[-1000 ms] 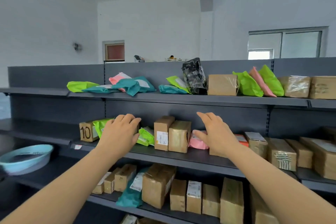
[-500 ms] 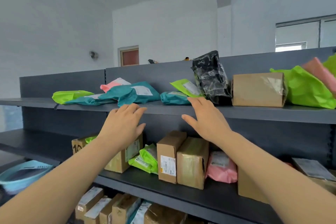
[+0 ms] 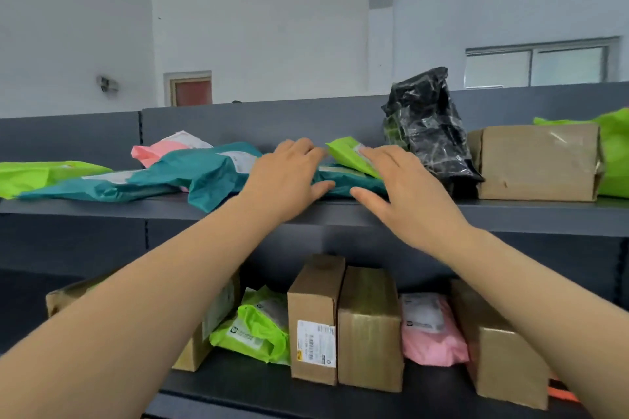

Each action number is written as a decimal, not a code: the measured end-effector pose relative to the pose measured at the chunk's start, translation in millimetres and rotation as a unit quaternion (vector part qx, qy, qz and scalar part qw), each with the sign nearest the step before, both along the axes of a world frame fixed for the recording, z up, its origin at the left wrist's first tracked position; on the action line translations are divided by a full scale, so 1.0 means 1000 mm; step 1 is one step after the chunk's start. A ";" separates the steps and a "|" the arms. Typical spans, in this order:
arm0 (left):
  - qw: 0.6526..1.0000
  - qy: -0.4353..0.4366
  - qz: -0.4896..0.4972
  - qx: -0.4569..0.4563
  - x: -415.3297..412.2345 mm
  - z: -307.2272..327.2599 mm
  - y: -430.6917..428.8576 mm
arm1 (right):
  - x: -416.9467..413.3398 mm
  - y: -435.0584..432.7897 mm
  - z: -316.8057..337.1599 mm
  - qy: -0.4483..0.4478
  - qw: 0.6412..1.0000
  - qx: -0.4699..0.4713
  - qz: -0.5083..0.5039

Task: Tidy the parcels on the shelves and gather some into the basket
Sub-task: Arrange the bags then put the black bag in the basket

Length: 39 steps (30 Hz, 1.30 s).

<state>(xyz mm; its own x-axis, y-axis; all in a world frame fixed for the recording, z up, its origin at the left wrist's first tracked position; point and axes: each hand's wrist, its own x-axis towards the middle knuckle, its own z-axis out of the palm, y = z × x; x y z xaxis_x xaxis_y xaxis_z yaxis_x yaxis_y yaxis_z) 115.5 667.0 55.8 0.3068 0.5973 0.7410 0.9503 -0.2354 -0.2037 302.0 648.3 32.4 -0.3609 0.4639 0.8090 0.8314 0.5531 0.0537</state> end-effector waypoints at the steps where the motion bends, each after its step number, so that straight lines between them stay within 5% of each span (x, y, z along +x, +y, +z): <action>1: 1.000 -0.008 -0.022 -0.008 -0.002 0.002 0.007 | -0.005 0.001 0.002 0.009 1.000 0.006 -0.008; 6: 0.992 0.039 -0.093 -0.074 -0.020 0.010 0.035 | -0.031 0.011 0.014 0.048 0.996 0.044 -0.058; 18: 0.976 0.199 -0.081 0.027 -0.101 0.013 0.039 | -0.079 0.049 0.037 -0.028 0.962 -0.087 -0.259; 21: 0.975 0.218 -0.047 0.019 -0.114 0.014 0.035 | -0.082 0.056 0.037 -0.022 0.949 -0.036 -0.311; 31: 0.969 0.245 -0.004 0.030 -0.107 0.011 0.043 | -0.075 0.051 0.046 0.152 0.968 0.111 -0.168; 34: 0.983 0.180 -0.035 0.013 -0.104 0.008 0.050 | -0.080 0.052 0.027 0.089 0.980 0.129 -0.126; 39: 0.979 -0.027 -0.130 -0.152 -0.111 0.022 0.042 | -0.081 0.052 -0.014 -0.037 0.988 0.150 -0.025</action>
<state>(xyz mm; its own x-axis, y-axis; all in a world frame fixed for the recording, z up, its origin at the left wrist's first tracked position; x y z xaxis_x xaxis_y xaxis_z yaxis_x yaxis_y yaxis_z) 4.4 709.1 77.9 0.4437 0.6992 0.5607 0.8573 -0.5134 -0.0381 220.8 700.4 18.0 -0.4069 0.2256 0.8852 0.8453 0.4604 0.2712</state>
